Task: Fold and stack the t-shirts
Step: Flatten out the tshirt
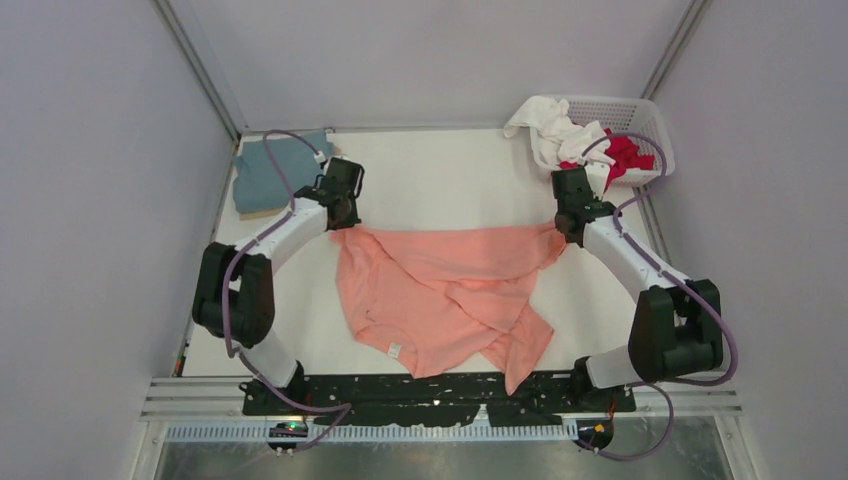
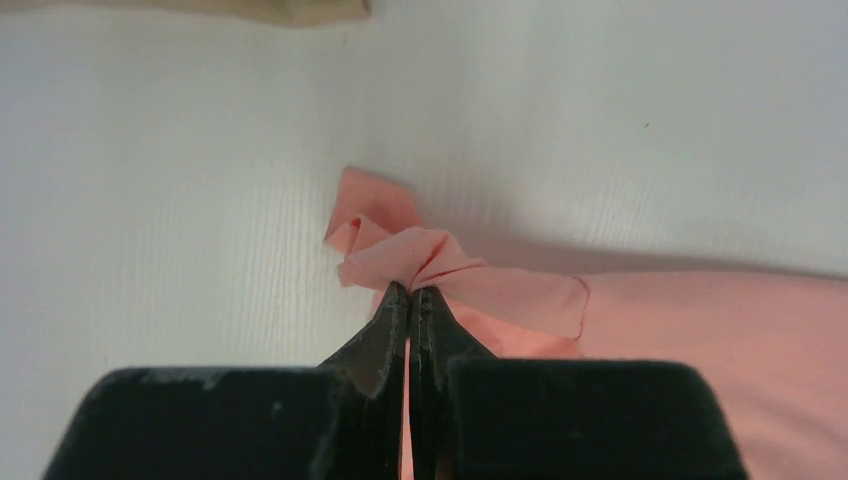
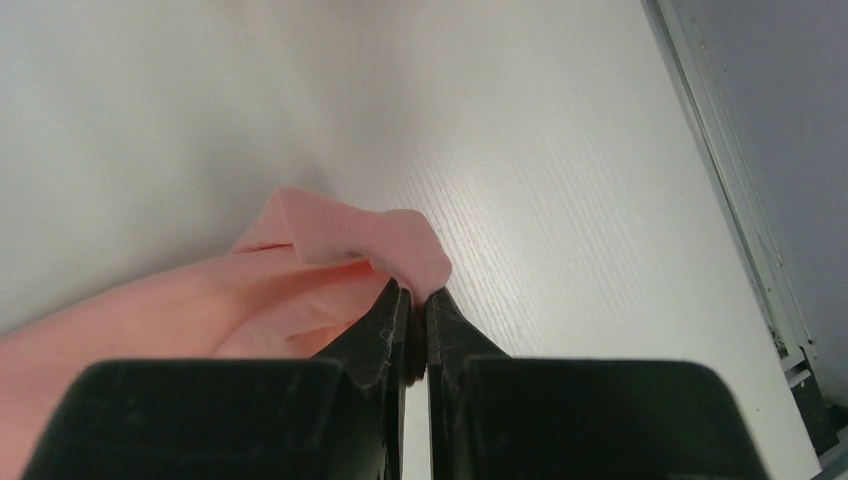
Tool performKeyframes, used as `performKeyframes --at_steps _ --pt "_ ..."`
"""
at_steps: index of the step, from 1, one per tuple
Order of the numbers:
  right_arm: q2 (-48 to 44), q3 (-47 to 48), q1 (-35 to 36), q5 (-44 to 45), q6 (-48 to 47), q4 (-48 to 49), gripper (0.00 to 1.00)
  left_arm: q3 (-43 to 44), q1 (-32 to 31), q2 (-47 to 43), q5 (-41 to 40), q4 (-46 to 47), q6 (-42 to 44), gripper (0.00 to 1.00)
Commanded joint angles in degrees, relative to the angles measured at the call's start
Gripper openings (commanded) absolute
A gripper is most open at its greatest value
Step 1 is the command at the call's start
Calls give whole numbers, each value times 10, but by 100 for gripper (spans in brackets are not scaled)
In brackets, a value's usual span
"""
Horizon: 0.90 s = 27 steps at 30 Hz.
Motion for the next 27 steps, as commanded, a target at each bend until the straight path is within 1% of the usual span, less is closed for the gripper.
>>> performKeyframes --at_steps 1,4,6,7,8,9,10,11,12,13,14,15,16,18,19,20,21,22,23,24,25,26,27 --pt "26 26 -11 4 13 95 7 77 4 42 26 13 -7 0" --pt "58 31 -15 2 2 125 11 114 9 75 32 4 -7 0" --pt "73 40 -16 2 0 125 12 133 10 91 40 -2 -2 3" --pt "76 45 -16 0 -1 124 14 139 10 97 46 -2 2 7" --pt "79 48 -16 -1 -1 123 16 147 10 101 54 -1 7 20" --pt "80 53 -16 -4 -2 118 27 153 10 104 60 0 11 36" --pt "78 56 -15 -6 -5 115 36 159 10 106 63 -2 14 49" --pt "75 57 -15 -12 -5 108 58 165 10 104 63 -7 16 64" --pt "67 59 -15 -16 -8 102 65 171 10 101 61 -17 16 77" --pt "54 59 -14 -20 -9 86 73 173 10 93 57 -24 16 85" --pt "45 58 -12 -19 -8 77 77 172 10 82 53 -29 14 91" --pt "25 58 -4 -8 -7 50 84 165 10 67 50 -32 11 98" --pt "16 60 6 3 -7 31 91 153 10 48 47 -30 8 99" --pt "-14 61 51 65 -9 -23 98 109 10 -2 41 -18 -6 100" --pt "-33 59 95 102 -10 -55 96 80 10 -33 37 -7 -13 100" --pt "-43 52 116 111 -10 -69 95 46 10 -65 33 4 -21 100" --pt "-61 43 162 99 -13 -93 95 14 10 -96 27 16 -29 100" --pt "-71 25 181 79 -20 -99 95 -21 11 -127 20 26 -35 100" --pt "-91 13 223 11 -42 -102 95 -61 12 -156 11 30 -47 100" --pt "-101 -18 242 -24 -49 -101 96 -88 12 -181 1 29 -59 100" --pt "-117 -35 273 -96 -47 -95 97 -114 13 -203 -5 29 -70 100" --pt "-123 -65 284 -171 -41 -86 98 -135 14 -222 -5 30 -79 100" --pt "-130 -80 298 -204 -27 -81 99 -155 17 -237 -3 29 -93 100"
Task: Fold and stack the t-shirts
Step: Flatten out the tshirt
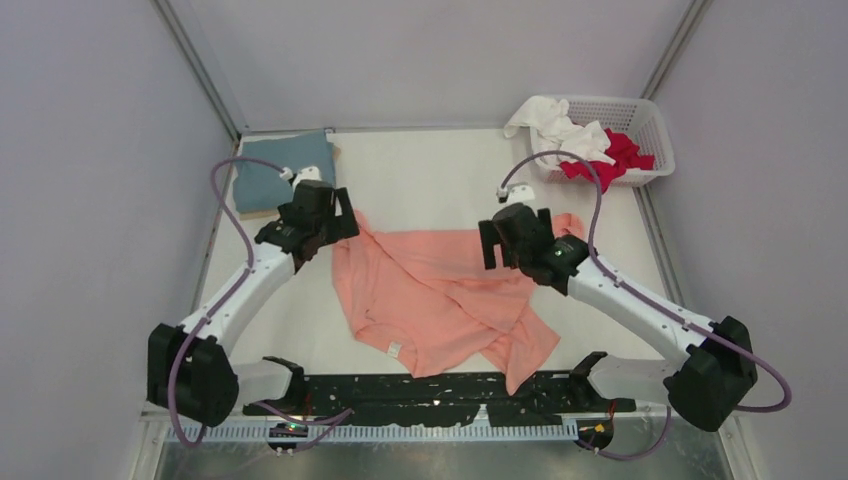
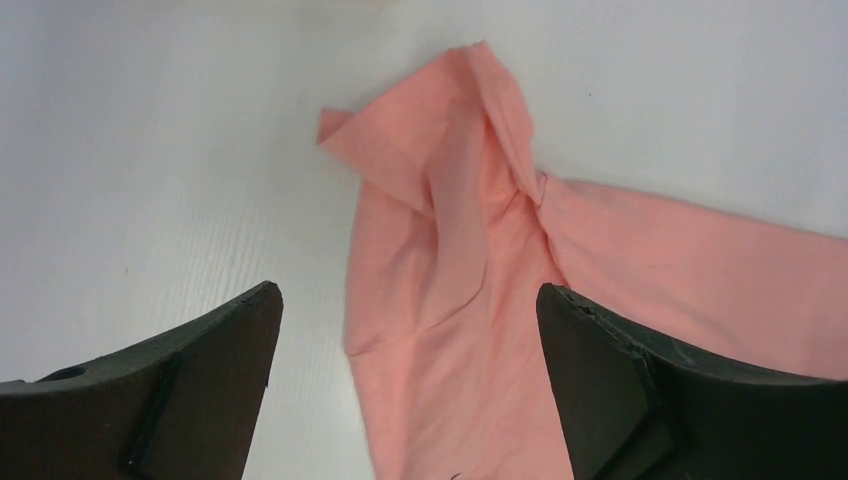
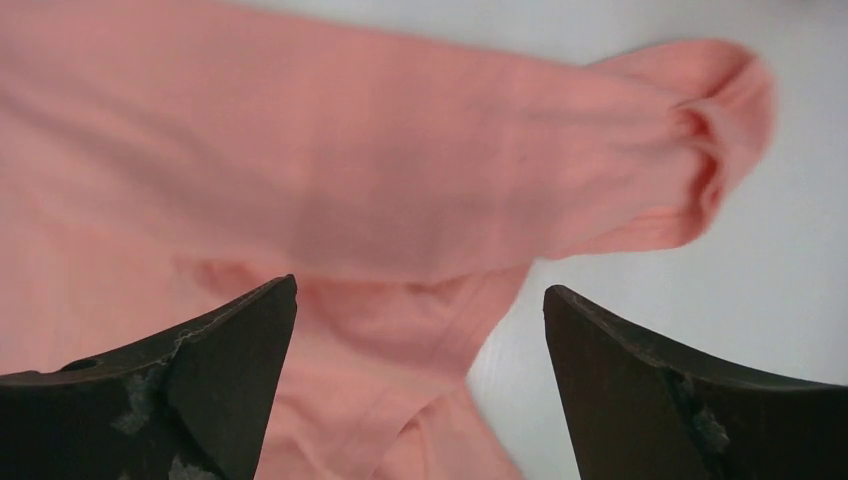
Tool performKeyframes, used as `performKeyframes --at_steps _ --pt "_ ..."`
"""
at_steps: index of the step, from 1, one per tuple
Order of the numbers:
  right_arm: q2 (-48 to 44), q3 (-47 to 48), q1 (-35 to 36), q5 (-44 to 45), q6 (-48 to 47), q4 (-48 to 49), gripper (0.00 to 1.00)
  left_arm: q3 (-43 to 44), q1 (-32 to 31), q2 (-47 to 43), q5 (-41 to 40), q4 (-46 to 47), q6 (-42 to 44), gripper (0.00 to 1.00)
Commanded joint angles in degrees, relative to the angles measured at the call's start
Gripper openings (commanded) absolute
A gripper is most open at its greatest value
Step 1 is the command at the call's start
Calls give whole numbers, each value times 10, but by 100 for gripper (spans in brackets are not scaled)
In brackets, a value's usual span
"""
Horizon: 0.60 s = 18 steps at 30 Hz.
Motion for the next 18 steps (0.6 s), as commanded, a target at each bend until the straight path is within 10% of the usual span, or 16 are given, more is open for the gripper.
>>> performKeyframes --at_steps 1,18 --pt "-30 -92 59 -238 7 -29 99 -87 8 -64 -20 21 -65 100" --pt "21 -155 128 -231 73 -62 58 -150 9 -74 9 36 -78 100"
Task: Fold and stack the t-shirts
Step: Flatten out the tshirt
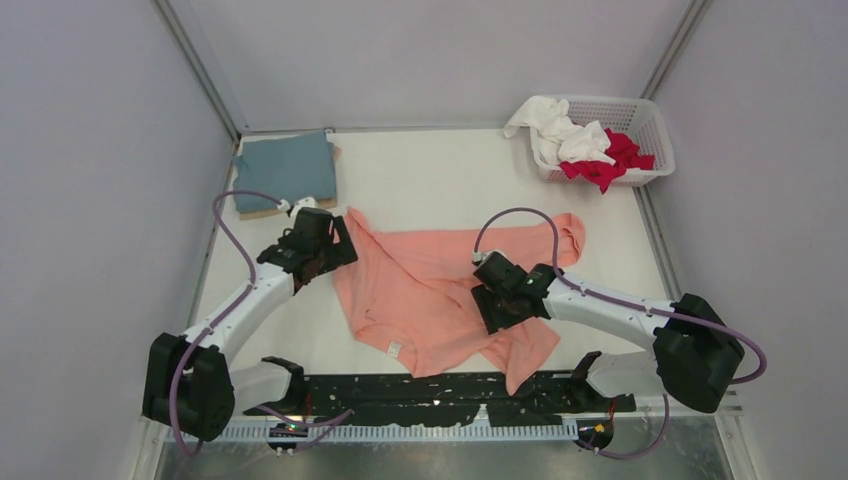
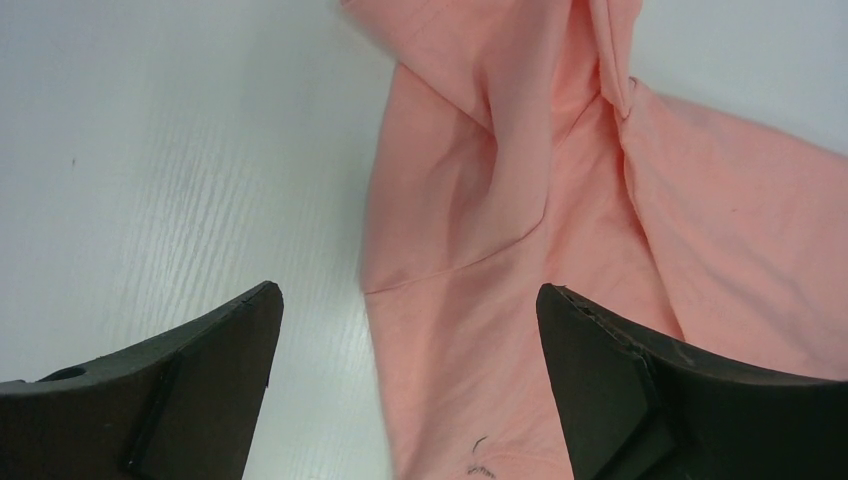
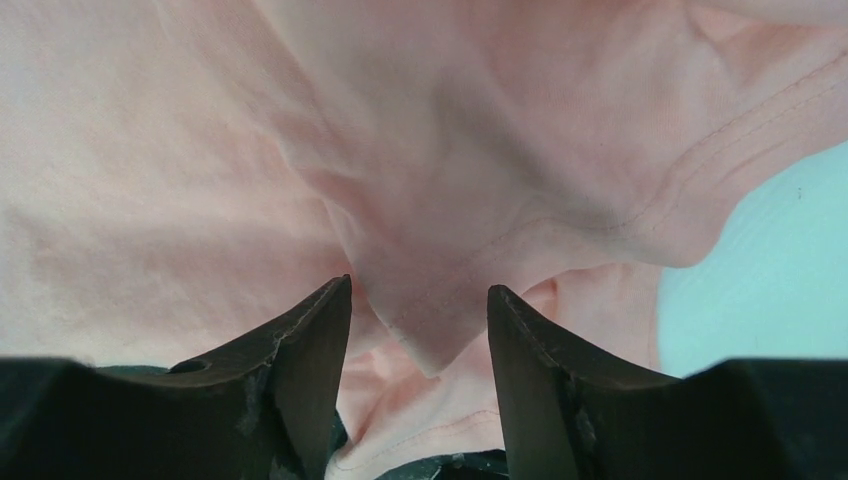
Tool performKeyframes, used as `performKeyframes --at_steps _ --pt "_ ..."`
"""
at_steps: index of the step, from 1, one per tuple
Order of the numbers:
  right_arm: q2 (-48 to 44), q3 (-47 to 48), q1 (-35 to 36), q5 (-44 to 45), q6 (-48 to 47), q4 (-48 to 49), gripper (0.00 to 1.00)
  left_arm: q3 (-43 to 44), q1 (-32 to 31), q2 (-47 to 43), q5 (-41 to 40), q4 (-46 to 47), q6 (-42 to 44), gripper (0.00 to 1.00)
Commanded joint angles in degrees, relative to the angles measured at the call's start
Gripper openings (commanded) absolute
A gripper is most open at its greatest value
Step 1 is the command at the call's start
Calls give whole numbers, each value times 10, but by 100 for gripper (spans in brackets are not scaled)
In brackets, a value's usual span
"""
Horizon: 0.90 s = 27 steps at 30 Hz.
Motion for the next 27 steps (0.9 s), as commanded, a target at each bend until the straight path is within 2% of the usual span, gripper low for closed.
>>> performKeyframes --at_steps 1,6,13,15,20,24,27 --pt "-11 0 6 6 20 -26 57 -4 2 -2 -12 23 -9 100" --pt "-18 -6 7 19 31 -45 52 -5 2 -2 -17 24 -7 100" --pt "-23 0 7 76 51 -40 24 -9 2 -3 -31 28 -3 100" --pt "-22 7 7 93 56 -38 19 -9 3 0 -35 30 -2 100" --pt "-29 40 3 165 72 -66 13 -10 24 8 -11 44 -6 100" --pt "-61 61 -57 222 82 -88 9 -12 40 18 18 68 -4 100" --pt "-103 57 -142 224 70 -78 8 -4 50 37 33 79 -3 100"
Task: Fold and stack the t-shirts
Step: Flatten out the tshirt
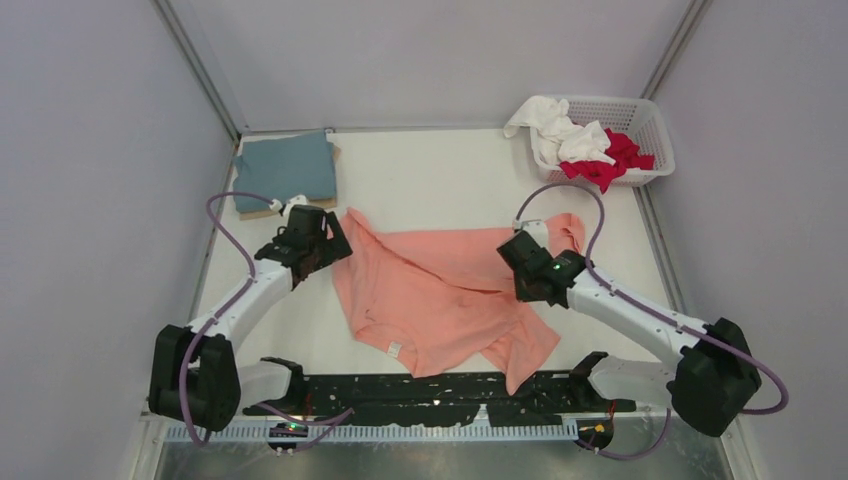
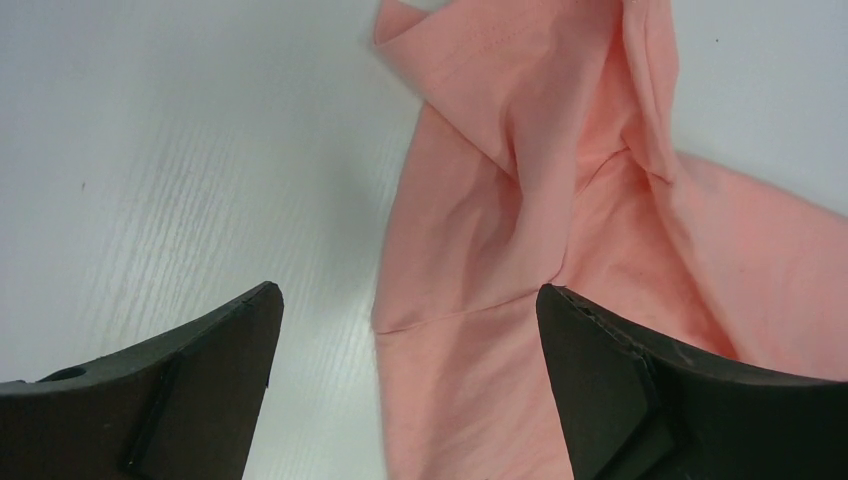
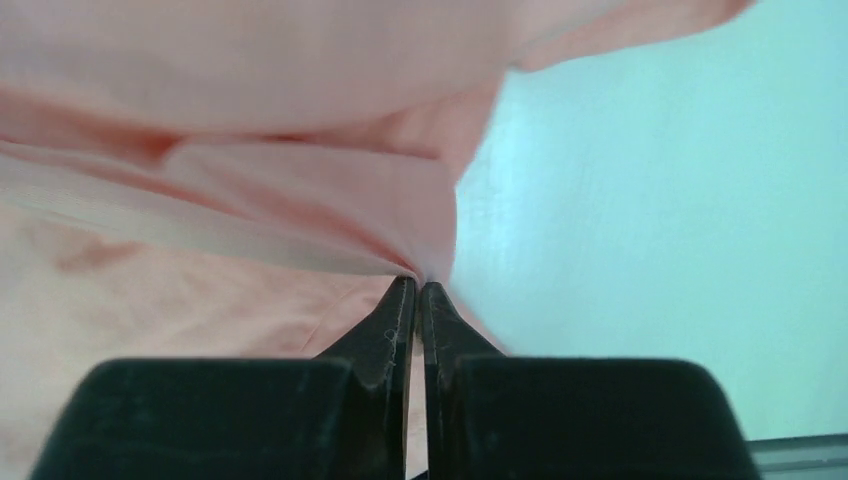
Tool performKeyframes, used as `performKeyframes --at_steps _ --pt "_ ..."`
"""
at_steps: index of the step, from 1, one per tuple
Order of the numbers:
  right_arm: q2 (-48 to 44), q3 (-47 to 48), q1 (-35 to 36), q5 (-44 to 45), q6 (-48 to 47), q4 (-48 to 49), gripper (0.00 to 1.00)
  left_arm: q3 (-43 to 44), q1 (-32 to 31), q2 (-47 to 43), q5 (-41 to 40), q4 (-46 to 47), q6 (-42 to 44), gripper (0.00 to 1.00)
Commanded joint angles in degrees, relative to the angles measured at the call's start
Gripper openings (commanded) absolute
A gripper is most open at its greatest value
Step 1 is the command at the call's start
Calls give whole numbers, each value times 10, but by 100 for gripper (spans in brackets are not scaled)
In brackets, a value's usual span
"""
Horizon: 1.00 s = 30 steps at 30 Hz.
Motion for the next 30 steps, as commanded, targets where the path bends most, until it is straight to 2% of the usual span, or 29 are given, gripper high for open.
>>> performKeyframes --at_steps 1,6,14,20,26,30 --pt "-67 18 -99 64 3 -7 8 10 17 28 35 47 3 100" --pt "-94 30 -169 50 -38 16 7 47 31 87 62 60 -4 100" --pt "-59 56 -178 5 -70 49 7 130 60 199 106 57 -1 92" --pt "-41 63 -186 -2 -81 63 7 209 66 262 63 11 7 89" --pt "-38 68 -197 -6 -91 70 7 273 86 329 83 -33 4 83" --pt "-41 69 -203 -8 -93 71 7 288 93 338 72 -44 -1 79"
